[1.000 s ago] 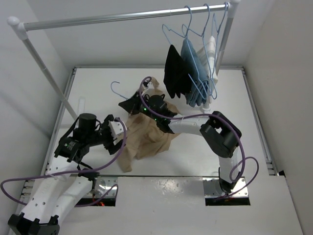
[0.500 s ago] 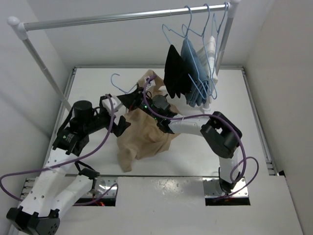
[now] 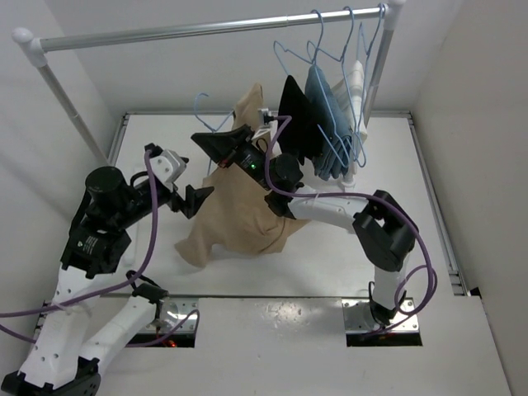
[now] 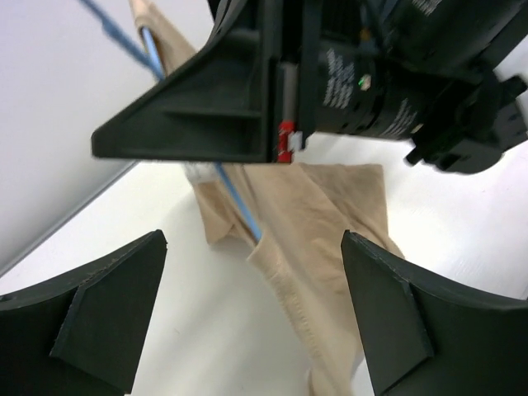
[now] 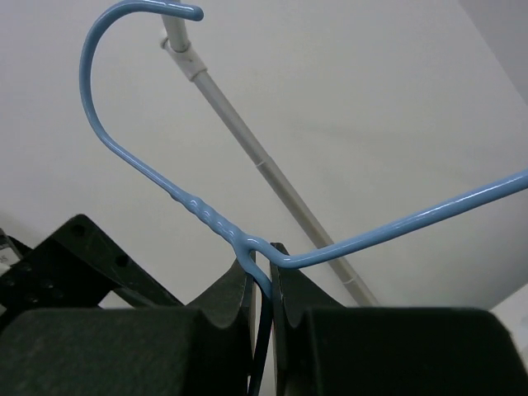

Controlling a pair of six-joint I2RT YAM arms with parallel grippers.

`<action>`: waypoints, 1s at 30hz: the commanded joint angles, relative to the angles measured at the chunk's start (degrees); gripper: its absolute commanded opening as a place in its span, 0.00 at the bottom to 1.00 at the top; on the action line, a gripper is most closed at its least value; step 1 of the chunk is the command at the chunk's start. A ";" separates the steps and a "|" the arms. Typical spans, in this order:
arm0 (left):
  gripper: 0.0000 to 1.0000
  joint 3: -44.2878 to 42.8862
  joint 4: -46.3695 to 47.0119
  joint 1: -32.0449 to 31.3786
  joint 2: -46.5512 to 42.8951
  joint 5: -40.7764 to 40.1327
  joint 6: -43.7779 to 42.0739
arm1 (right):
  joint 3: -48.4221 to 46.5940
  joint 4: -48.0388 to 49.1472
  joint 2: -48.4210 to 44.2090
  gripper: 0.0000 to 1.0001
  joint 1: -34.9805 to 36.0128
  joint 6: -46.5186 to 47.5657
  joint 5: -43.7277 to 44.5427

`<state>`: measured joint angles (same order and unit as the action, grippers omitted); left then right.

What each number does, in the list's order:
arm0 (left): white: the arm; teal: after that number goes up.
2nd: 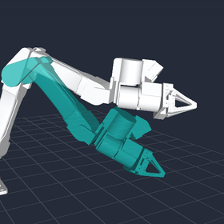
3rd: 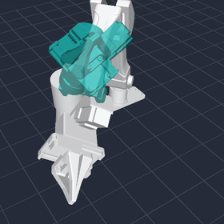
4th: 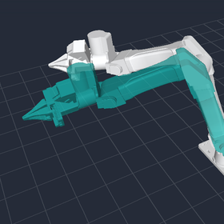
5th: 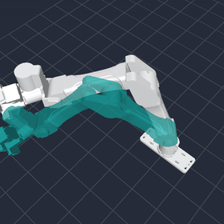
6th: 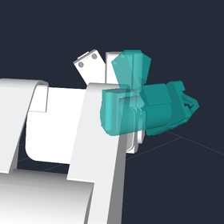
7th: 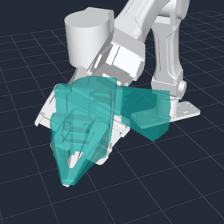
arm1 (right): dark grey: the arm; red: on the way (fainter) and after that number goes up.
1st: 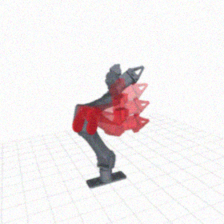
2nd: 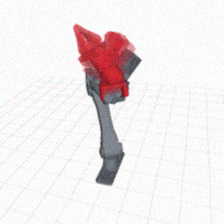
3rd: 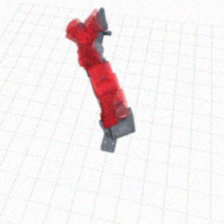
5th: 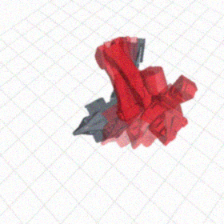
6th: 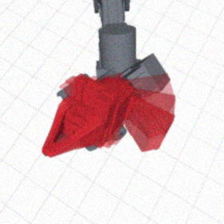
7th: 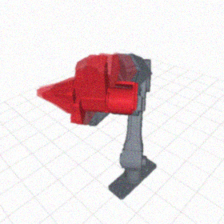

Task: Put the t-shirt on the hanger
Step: Place tshirt on hanger

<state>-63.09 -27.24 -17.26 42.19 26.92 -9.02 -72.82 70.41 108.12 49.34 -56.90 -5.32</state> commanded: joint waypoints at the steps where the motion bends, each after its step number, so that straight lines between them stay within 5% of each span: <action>1: 0.93 1.56 -2.28 0.21 0.08 -2.91 -1.61 | 1.80 9.21 -2.56 0.00 -0.04 -2.24 -0.74; 9: 0.90 2.70 -4.74 -0.32 4.47 4.01 -2.94 | -1.01 7.99 -0.80 0.00 -0.04 -3.48 -1.36; 18: 0.79 6.13 -5.28 -0.32 6.32 -0.28 -0.30 | -0.48 8.51 0.25 0.00 0.49 -4.27 1.53; 21: 0.62 6.75 -4.14 -0.32 6.32 -0.29 1.28 | -0.48 9.04 1.31 0.00 0.49 -5.85 2.33; 26: 0.02 7.89 -3.08 -0.85 6.32 0.24 3.38 | -1.01 7.99 2.45 0.00 0.49 -6.38 2.33; 30: 0.00 8.42 -1.94 -0.85 4.91 -2.30 6.19 | -0.40 3.43 2.45 0.00 0.49 -6.90 3.82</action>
<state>-54.87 -32.08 -16.82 48.62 22.76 -3.86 -71.31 71.96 110.78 49.25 -62.28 -2.79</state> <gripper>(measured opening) 0.100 0.068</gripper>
